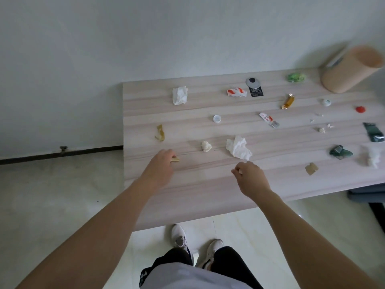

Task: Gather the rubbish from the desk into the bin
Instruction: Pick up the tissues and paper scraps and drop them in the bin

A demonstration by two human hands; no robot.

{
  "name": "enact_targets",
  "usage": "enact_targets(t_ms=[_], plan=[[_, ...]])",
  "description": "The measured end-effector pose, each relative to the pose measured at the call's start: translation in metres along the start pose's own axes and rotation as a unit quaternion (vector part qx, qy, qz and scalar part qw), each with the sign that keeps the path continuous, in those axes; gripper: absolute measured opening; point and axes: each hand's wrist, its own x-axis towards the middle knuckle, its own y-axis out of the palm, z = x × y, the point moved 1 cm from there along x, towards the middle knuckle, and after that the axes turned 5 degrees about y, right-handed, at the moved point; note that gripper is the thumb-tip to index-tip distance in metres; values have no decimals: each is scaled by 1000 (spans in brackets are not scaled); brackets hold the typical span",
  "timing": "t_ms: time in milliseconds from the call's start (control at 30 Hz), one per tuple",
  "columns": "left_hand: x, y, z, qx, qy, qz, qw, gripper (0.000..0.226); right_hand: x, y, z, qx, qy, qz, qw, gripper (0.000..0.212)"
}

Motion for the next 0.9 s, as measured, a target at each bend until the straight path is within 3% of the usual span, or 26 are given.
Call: enact_targets(t_ms=[100,300,400,500,600,733,900], plan=[[9,-6,-12,4,-20,17,1000,12,1,-12,-1,22,5,-6,1000,22],[36,-5,-29,55,-18,-42,997,40,22,-33,-7,31,5,6,999,33],[52,3,-31,66,-12,-35,997,37,39,-36,-11,45,-2,19,999,46],[70,17,-34,45,-15,-18,999,12,62,-35,-15,62,-13,42,997,71],[85,32,-40,5,-17,11,1000,28,87,-28,-18,39,-46,66,996,85],[106,51,-52,-6,-51,51,997,45,117,-18,-24,20,-48,105,993,84],[128,67,-62,8,-74,79,994,47,142,-13,-28,3,-60,125,990,67]])
